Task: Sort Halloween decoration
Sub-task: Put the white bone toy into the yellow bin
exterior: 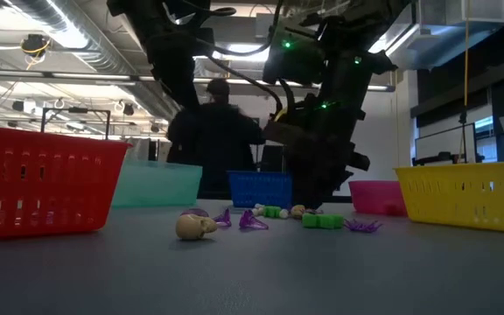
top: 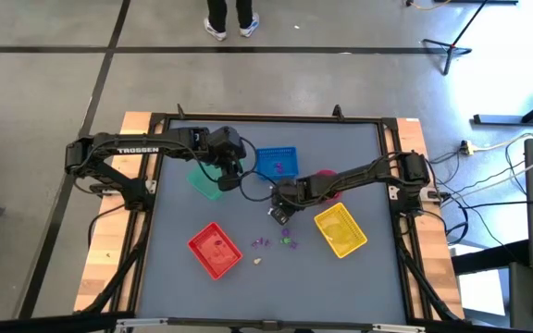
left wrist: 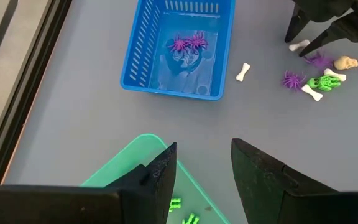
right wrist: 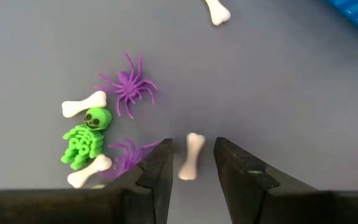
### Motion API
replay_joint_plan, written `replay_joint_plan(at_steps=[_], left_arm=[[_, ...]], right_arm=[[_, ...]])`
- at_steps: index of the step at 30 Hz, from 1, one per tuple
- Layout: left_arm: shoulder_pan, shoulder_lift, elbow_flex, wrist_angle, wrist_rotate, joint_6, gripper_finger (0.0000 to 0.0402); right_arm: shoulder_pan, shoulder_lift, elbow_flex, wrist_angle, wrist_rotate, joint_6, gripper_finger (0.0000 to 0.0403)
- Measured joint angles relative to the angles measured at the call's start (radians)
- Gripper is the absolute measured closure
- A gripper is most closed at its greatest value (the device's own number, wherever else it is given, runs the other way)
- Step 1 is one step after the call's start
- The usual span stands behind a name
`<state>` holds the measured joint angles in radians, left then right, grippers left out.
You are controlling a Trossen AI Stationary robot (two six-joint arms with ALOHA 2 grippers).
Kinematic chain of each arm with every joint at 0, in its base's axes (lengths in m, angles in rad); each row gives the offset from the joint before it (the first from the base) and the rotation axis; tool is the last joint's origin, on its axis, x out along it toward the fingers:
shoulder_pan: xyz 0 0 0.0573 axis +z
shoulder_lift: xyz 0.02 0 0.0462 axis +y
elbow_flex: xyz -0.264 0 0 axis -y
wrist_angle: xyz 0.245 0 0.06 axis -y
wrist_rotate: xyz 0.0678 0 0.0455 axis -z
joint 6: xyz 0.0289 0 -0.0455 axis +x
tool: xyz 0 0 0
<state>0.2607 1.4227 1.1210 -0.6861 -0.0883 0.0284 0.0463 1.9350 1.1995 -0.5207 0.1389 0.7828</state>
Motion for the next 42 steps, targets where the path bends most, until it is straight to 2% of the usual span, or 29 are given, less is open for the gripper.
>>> replay_joint_plan(at_steps=[13,26,34,42], left_arm=[[0.000,0.000,0.000,0.000,0.000,0.000,0.0264],[0.000,0.000,0.000,0.000,0.000,0.000,0.0264],[0.000,0.000,0.000,0.000,0.000,0.000,0.0264],[0.000,0.000,0.001,0.000,0.000,0.001,0.0264]], right_arm=[[0.000,0.000,-0.001,0.001,0.002,-0.001,0.0286],[-0.001,0.000,-0.002,-0.004,0.007,-0.010,0.0395],[-0.001,0.000,-0.002,0.000,0.006,-0.011,0.0386],[-0.001,0.000,-0.002,0.001,0.004,-0.012,0.0395]])
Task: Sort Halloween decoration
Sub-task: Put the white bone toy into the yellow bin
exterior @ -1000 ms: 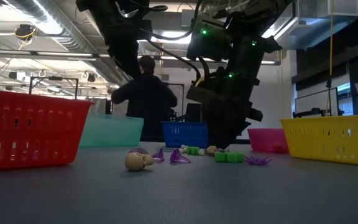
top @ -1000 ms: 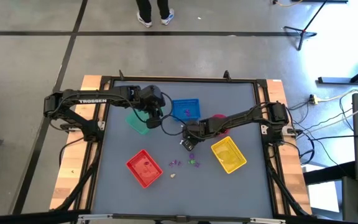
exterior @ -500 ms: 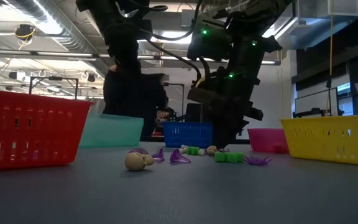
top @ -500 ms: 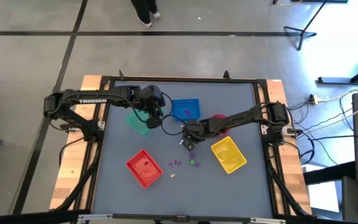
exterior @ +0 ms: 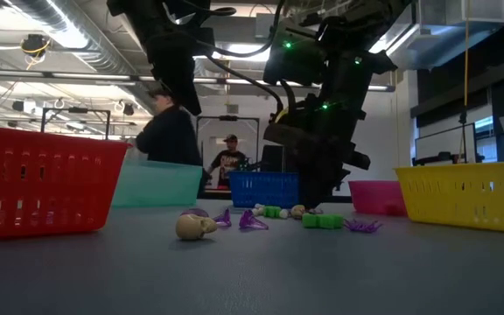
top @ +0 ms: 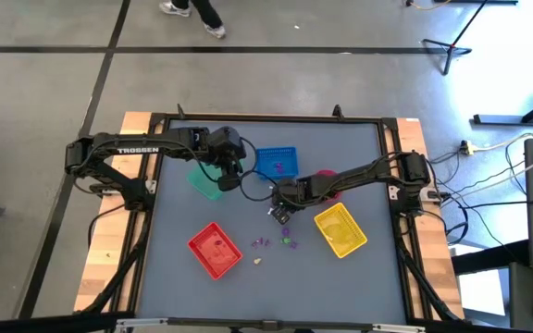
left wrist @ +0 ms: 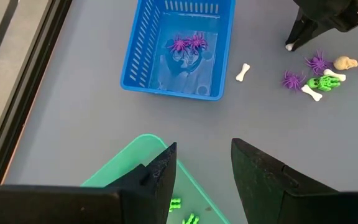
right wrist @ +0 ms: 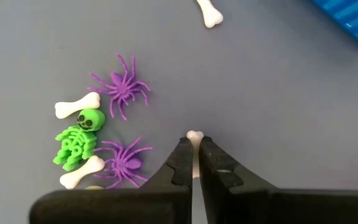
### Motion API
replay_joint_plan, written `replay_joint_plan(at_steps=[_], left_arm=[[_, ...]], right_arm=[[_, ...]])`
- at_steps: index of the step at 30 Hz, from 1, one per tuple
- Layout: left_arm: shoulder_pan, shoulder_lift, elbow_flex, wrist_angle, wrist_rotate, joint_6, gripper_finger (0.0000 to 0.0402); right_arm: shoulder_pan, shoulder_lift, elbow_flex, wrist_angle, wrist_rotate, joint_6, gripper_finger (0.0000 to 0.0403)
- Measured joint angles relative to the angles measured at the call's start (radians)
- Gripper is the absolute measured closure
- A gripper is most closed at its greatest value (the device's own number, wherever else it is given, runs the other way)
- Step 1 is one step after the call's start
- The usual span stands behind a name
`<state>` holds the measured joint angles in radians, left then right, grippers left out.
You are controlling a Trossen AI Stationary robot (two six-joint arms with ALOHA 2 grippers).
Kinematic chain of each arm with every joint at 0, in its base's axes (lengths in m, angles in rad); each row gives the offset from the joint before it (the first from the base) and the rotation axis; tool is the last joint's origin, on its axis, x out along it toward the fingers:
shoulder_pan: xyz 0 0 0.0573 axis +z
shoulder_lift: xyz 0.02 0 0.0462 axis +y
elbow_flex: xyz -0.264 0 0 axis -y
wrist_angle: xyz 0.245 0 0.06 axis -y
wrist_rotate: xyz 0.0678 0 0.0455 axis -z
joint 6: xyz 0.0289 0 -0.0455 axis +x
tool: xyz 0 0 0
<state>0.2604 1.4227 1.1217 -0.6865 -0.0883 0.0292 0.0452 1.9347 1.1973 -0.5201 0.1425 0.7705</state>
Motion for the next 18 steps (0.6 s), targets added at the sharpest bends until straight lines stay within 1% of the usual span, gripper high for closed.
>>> replay_joint_plan(at_steps=[12,18], left_arm=[[0.000,0.000,0.000,-0.001,0.000,0.000,0.0264],[0.000,0.000,0.000,-0.002,0.000,0.000,0.0264]], right_arm=[[0.000,-0.006,-0.001,-0.001,-0.007,-0.025,0.0394],[0.000,-0.038,0.000,-0.004,-0.022,-0.052,0.0394]])
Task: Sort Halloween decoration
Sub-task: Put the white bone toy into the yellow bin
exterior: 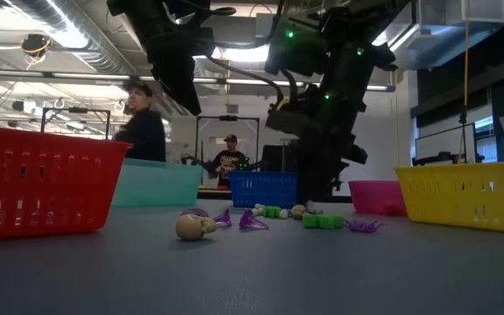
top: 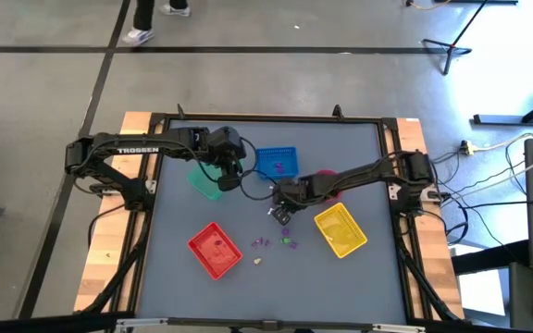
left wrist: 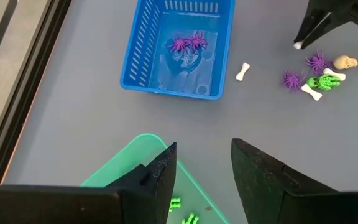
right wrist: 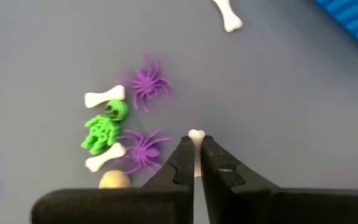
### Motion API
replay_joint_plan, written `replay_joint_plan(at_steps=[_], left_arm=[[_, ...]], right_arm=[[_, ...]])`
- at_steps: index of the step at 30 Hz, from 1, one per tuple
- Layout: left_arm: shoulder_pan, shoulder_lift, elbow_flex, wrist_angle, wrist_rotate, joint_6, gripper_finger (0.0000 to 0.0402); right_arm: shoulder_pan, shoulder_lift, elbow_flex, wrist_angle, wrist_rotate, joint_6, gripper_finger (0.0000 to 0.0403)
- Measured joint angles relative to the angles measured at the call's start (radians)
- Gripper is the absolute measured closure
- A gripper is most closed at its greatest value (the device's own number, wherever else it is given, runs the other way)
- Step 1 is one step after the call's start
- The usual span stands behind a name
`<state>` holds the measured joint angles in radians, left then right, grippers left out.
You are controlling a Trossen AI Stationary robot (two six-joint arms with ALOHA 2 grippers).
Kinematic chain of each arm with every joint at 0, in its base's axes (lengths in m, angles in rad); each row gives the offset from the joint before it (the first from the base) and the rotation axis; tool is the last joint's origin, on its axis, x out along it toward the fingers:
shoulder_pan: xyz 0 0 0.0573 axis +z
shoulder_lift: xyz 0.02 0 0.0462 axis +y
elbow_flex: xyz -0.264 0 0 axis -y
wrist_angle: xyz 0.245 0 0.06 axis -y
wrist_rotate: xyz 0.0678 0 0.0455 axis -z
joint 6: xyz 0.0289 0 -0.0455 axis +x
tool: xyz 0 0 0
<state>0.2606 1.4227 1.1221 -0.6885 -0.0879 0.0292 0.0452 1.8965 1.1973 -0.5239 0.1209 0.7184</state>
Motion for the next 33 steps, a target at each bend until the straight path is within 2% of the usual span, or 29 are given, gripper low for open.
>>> replay_joint_plan(at_steps=[6,15,19,25,33], left_arm=[[0.000,0.000,0.000,-0.002,0.000,0.000,0.0264],[0.000,0.000,0.000,0.000,0.000,0.000,0.0264],[-0.001,0.000,0.000,0.000,0.000,0.000,0.0264],[0.000,0.000,0.000,0.001,0.000,0.000,0.0264],[0.000,0.000,0.000,0.001,0.000,0.000,0.0264]], right_arm=[[0.000,-0.024,0.001,0.004,-0.057,-0.021,0.0394],[0.000,-0.093,0.001,-0.006,-0.306,-0.099,0.0394],[0.000,-0.150,0.002,-0.023,-0.383,-0.126,0.0394],[0.000,-0.233,0.002,-0.175,-0.395,-0.148,0.0394],[0.001,-0.314,0.002,-0.461,-0.395,-0.212,0.0394]])
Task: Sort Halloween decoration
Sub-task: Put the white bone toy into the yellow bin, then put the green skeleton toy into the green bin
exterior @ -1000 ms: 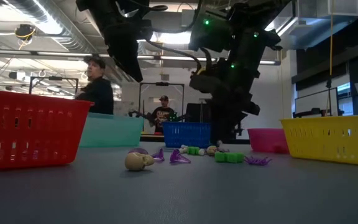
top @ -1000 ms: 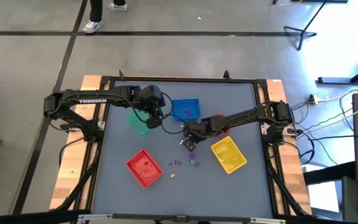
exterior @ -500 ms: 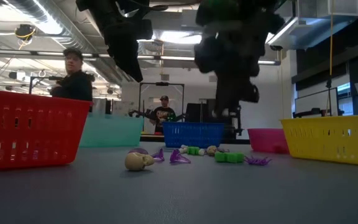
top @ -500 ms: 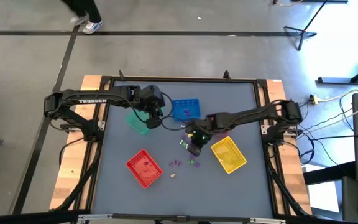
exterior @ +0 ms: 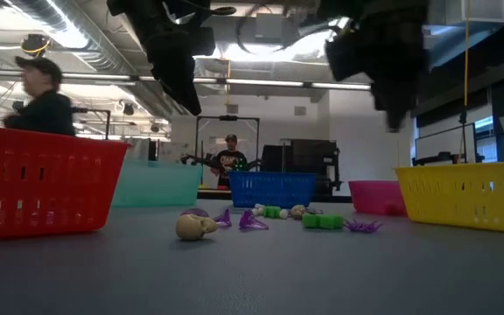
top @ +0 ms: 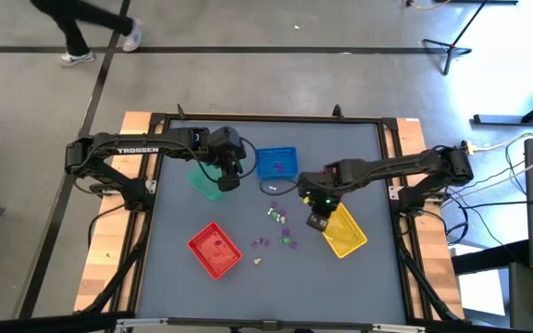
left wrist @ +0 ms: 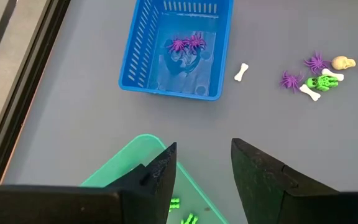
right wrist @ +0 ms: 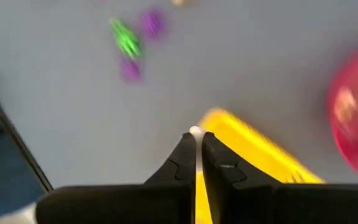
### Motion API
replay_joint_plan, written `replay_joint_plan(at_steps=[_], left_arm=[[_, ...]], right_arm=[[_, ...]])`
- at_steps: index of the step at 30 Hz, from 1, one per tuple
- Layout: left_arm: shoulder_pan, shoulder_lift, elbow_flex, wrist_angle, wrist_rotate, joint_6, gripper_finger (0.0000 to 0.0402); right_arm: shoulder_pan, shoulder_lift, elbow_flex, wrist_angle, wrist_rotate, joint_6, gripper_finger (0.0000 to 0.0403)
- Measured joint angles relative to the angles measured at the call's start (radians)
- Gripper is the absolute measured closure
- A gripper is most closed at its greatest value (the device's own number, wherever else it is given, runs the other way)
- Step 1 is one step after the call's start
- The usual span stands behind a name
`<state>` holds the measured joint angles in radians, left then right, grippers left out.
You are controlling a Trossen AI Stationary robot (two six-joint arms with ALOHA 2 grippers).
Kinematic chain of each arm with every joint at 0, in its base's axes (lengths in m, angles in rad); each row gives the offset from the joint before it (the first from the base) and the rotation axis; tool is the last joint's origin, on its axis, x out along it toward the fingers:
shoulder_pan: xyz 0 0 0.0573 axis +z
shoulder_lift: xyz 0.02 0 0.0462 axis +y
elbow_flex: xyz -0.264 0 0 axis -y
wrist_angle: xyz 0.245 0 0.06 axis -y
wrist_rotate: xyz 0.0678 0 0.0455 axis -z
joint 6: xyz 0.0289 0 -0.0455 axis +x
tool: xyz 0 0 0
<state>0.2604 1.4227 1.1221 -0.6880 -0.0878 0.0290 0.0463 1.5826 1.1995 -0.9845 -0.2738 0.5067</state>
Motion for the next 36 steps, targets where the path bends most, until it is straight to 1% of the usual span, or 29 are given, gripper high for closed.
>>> replay_joint_plan(at_steps=[5,10,21,24,29,33,36], left_arm=[[0.000,0.000,0.000,0.000,0.000,0.000,0.0264],[0.000,0.000,0.000,0.001,0.000,0.000,0.0264],[0.000,0.000,0.000,0.001,0.000,0.000,0.0264],[0.000,0.000,0.000,0.001,0.000,0.000,0.0264],[0.000,0.000,0.000,0.001,0.011,0.000,0.0264],[-0.003,0.000,0.000,0.003,0.072,-0.002,0.0264],[-0.026,0.000,0.000,0.006,0.114,-0.023,0.0264]], right_arm=[[0.000,-0.003,0.000,-0.184,0.001,-0.019,0.0394],[0.000,-0.003,0.000,-0.294,0.024,-0.023,0.0394],[0.000,-0.003,0.000,-0.298,0.028,-0.069,0.0390],[0.000,-0.003,0.000,-0.298,0.028,-0.069,0.0373],[-0.001,-0.003,0.000,-0.297,0.041,-0.068,0.0327],[-0.001,-0.003,0.000,-0.297,0.078,-0.068,0.0298],[-0.001,-0.003,0.000,-0.297,0.089,-0.068,0.0288]])
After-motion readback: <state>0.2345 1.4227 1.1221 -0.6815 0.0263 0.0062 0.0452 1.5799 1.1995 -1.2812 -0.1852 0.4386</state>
